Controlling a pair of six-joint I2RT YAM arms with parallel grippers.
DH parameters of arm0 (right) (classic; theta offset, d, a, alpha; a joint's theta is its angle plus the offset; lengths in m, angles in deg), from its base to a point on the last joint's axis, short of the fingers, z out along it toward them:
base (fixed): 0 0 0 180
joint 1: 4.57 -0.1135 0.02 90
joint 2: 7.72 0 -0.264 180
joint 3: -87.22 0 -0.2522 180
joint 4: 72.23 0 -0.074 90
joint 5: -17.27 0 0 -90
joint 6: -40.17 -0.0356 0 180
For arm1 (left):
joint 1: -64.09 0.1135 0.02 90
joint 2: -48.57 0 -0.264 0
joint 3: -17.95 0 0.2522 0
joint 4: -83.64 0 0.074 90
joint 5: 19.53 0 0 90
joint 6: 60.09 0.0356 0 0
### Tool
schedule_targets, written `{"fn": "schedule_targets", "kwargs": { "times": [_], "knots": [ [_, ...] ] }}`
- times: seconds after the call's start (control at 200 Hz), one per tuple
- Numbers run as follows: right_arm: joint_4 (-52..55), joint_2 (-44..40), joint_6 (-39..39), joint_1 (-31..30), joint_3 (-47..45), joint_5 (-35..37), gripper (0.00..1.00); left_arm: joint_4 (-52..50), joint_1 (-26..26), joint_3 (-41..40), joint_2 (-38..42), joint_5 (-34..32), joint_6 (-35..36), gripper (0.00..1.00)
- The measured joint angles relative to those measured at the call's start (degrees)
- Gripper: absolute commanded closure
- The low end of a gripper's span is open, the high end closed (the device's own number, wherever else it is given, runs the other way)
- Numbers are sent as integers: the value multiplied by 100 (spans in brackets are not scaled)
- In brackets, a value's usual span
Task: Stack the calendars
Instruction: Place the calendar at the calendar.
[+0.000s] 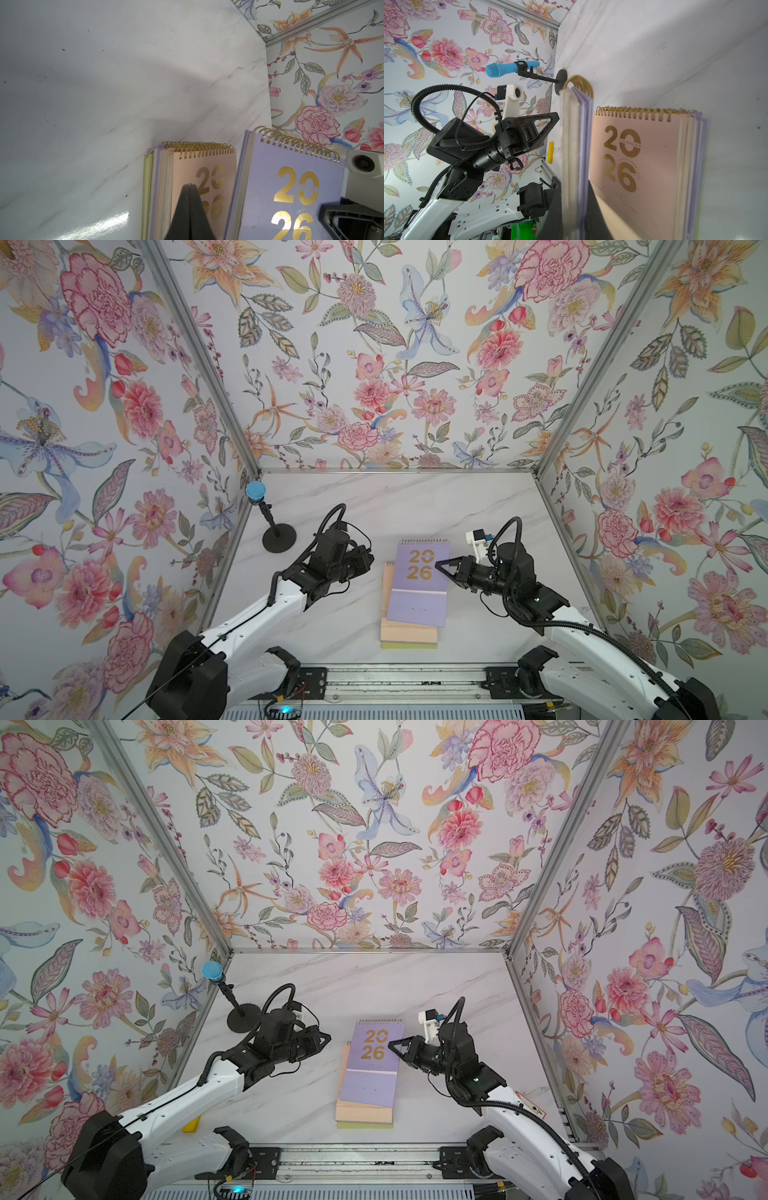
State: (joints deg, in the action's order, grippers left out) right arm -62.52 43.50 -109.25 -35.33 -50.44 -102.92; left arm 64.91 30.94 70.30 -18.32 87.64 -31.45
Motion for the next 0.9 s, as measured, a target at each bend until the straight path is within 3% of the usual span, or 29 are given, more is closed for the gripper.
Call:
{"fn": "schedule_targets", "kwargs": {
  "times": [0.901],
  "knots": [
    [-1266,1174,-92,-293,-400,-461,100,807,-452,-710,-588,-83,-319,100]
  ]
}}
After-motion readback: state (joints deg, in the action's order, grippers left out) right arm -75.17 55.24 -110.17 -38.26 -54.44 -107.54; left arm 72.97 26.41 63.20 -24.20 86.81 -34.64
